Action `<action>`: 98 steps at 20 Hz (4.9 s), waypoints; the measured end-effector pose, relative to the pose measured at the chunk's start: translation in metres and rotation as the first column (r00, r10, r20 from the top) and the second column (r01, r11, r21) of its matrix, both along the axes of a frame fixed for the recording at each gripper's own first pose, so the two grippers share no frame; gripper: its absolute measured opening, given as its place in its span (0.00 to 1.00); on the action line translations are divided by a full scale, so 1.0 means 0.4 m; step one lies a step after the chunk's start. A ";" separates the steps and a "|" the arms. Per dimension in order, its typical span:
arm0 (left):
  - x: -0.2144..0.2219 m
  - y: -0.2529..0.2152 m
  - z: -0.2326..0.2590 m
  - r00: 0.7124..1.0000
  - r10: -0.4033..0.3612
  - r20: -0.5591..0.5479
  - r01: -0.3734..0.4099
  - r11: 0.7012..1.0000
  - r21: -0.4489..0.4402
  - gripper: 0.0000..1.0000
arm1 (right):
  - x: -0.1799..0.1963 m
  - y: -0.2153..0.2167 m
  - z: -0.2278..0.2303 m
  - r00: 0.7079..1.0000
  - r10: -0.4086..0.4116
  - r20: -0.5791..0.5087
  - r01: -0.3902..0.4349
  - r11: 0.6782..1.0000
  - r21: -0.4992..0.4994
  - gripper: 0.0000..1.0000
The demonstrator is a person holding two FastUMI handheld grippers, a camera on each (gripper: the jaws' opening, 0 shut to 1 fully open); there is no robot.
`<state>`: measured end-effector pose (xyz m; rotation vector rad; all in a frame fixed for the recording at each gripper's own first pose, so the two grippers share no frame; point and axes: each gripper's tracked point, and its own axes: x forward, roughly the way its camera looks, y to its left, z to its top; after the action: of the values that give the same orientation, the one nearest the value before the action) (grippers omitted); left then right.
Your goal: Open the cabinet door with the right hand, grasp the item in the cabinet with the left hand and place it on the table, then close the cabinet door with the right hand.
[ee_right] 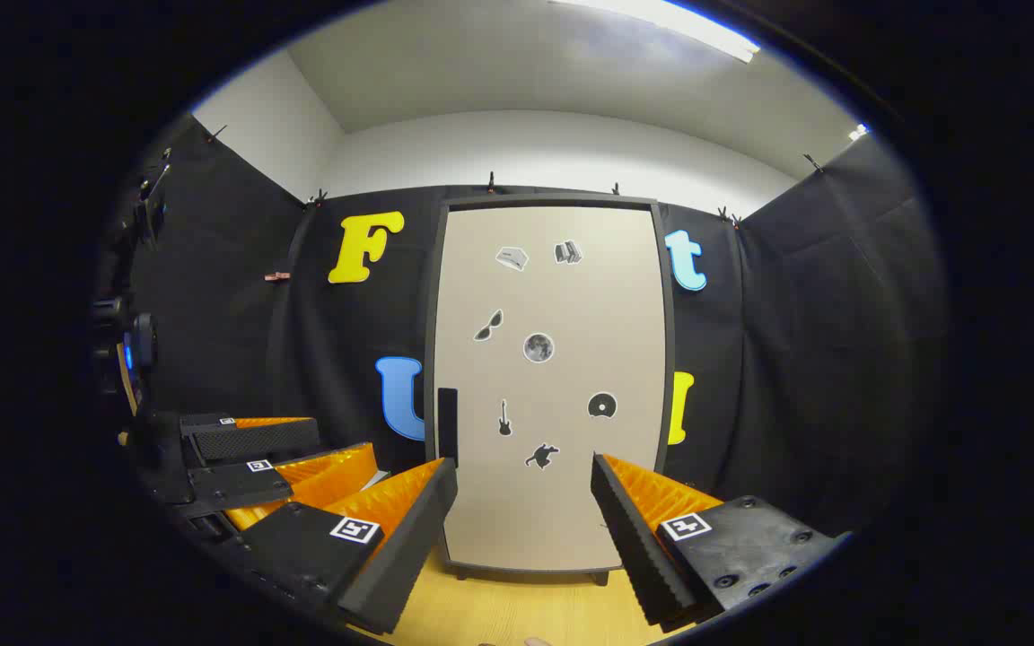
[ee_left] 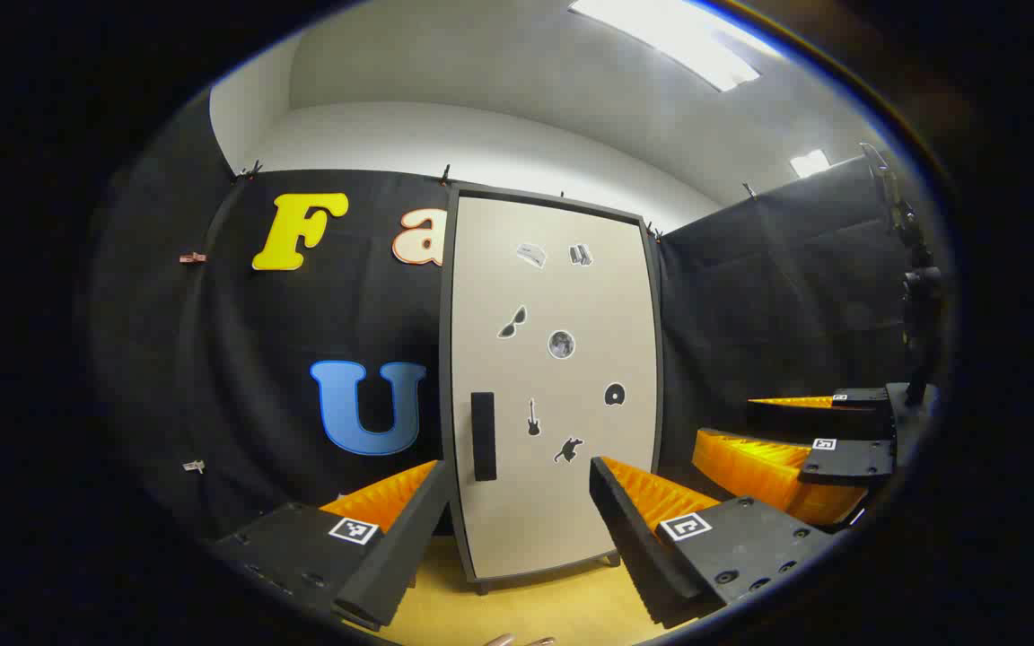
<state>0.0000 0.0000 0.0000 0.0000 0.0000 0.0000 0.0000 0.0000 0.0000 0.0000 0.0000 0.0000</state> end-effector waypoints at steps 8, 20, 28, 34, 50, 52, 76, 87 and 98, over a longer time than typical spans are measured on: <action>-0.003 0.009 0.005 1.000 0.026 0.018 -0.026 1.000 -0.005 0.98 | 0.016 -0.022 0.003 1.000 -0.017 0.009 0.017 1.000 0.024 0.98; -0.008 0.025 -0.007 0.998 0.053 0.013 -0.053 0.998 -0.023 0.98 | 0.022 -0.002 -0.008 1.000 0.017 0.005 -0.017 1.000 0.001 0.97; -0.018 0.037 -0.004 0.998 0.057 0.028 -0.056 0.998 -0.023 0.98 | 0.044 0.006 -0.004 0.999 0.035 0.027 -0.035 0.999 0.005 0.98; -0.039 0.081 -0.003 0.995 0.099 0.026 -0.099 0.995 -0.001 0.98 | 0.093 0.036 -0.019 0.998 0.059 0.019 -0.059 0.998 0.001 0.98; -0.109 0.295 -0.054 0.978 0.209 0.002 -0.208 0.978 -0.018 0.98 | 0.363 0.270 -0.096 0.988 0.153 0.010 -0.153 0.988 0.013 0.97; -0.108 0.313 -0.071 0.979 0.203 -0.012 -0.203 0.979 -0.024 0.98 | 0.406 0.291 -0.118 0.990 0.140 0.004 -0.140 0.990 0.009 0.97; -0.146 0.433 -0.109 0.967 0.246 -0.066 -0.247 0.969 -0.005 0.98 | 0.681 0.280 -0.264 0.993 -0.075 -0.093 0.073 0.997 -0.027 0.63; -0.198 0.460 -0.105 0.957 0.282 -0.071 -0.282 0.959 0.010 0.98 | 0.661 0.291 -0.263 0.996 -0.033 -0.085 0.033 0.999 -0.006 0.12; -0.214 0.357 -0.090 0.977 0.208 -0.048 -0.207 0.978 0.014 0.98 | 0.516 0.288 -0.236 0.991 0.091 -0.097 -0.094 0.995 -0.025 0.12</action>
<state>-0.0856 0.1426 -0.0361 0.0085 0.0495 0.2090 0.2066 0.1153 -0.0943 -0.0292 0.0955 0.0926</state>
